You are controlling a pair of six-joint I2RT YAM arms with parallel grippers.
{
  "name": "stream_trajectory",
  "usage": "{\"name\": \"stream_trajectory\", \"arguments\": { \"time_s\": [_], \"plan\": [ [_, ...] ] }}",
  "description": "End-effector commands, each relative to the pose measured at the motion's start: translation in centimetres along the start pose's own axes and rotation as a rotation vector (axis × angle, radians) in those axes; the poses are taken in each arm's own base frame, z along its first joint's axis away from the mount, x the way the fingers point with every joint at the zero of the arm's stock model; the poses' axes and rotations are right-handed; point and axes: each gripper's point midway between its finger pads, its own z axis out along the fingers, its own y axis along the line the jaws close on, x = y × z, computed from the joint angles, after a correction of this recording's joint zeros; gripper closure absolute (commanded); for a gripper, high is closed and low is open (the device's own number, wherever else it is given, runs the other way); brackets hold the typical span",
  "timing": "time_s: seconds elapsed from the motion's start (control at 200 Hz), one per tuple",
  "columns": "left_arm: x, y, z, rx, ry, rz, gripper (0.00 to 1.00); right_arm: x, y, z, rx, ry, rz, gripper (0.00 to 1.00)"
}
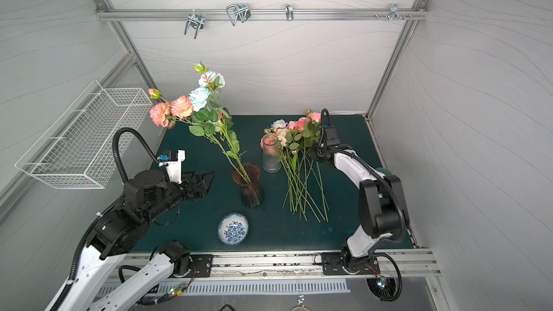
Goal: Arrange flowers in a vase
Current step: Pick up the flower from the flowers, then place the flower in the vase.
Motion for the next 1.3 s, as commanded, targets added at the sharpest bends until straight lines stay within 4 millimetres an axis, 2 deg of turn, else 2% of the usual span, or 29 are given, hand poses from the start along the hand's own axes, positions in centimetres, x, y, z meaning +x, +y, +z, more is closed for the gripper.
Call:
{"name": "stream_trajectory", "arguments": {
  "time_s": [0.0,0.09,0.165,0.385,0.51,0.62,0.745,0.82,0.905,0.985,1.076,1.166,1.291],
  "plan": [
    [-1.8,-0.6,-1.2,0.024,-0.067,-0.004,0.10,-2.0,2.4,-4.2,-0.132,-0.113,-0.045,1.00],
    [-1.8,-0.7,-1.3,0.024,-0.069,-0.005,0.10,-2.9,3.6,-6.8,-0.251,-0.149,-0.012,1.00],
    [-1.9,-0.8,-1.4,0.029,-0.070,-0.008,0.10,-4.2,3.9,-8.5,-0.240,-0.194,-0.046,1.00],
    [-2.0,-0.7,-1.7,0.028,-0.076,-0.014,0.10,-5.2,6.6,-12.5,-0.339,-0.283,-0.146,1.00],
    [-2.1,-0.8,-1.8,0.030,-0.077,-0.013,0.10,-6.0,8.8,-17.2,-0.373,-0.395,-0.226,1.00],
    [-2.2,-0.8,-2.0,0.027,-0.078,-0.007,0.10,-6.2,12.3,-23.3,-0.484,-0.492,-0.320,1.00],
    [-2.7,-0.9,-2.7,0.034,-0.099,0.001,0.10,-5.0,17.2,-30.8,-0.688,-0.618,-0.441,1.00],
    [-3.1,-1.1,-3.2,0.041,-0.117,0.004,0.10,-4.0,20.5,-34.2,-0.807,-0.655,-0.524,1.00],
    [-3.5,-1.3,-3.7,0.052,-0.138,0.000,0.09,-2.9,24.2,-36.8,-0.909,-0.690,-0.609,1.00],
    [-3.7,-1.4,-4.0,0.061,-0.146,-0.008,0.09,-2.4,27.3,-37.6,-0.959,-0.711,-0.676,1.00],
    [-3.8,-1.6,-4.1,0.071,-0.146,-0.013,0.09,-2.0,29.9,-37.0,-1.002,-0.699,-0.701,1.00],
    [-3.8,-1.7,-4.3,0.075,-0.143,-0.018,0.09,-1.5,31.8,-35.6,-1.034,-0.690,-0.710,1.00],
    [-4.0,-1.9,-4.7,0.084,-0.150,-0.021,0.09,-0.6,33.7,-32.3,-1.044,-0.678,-0.712,1.00]
  ]
}}
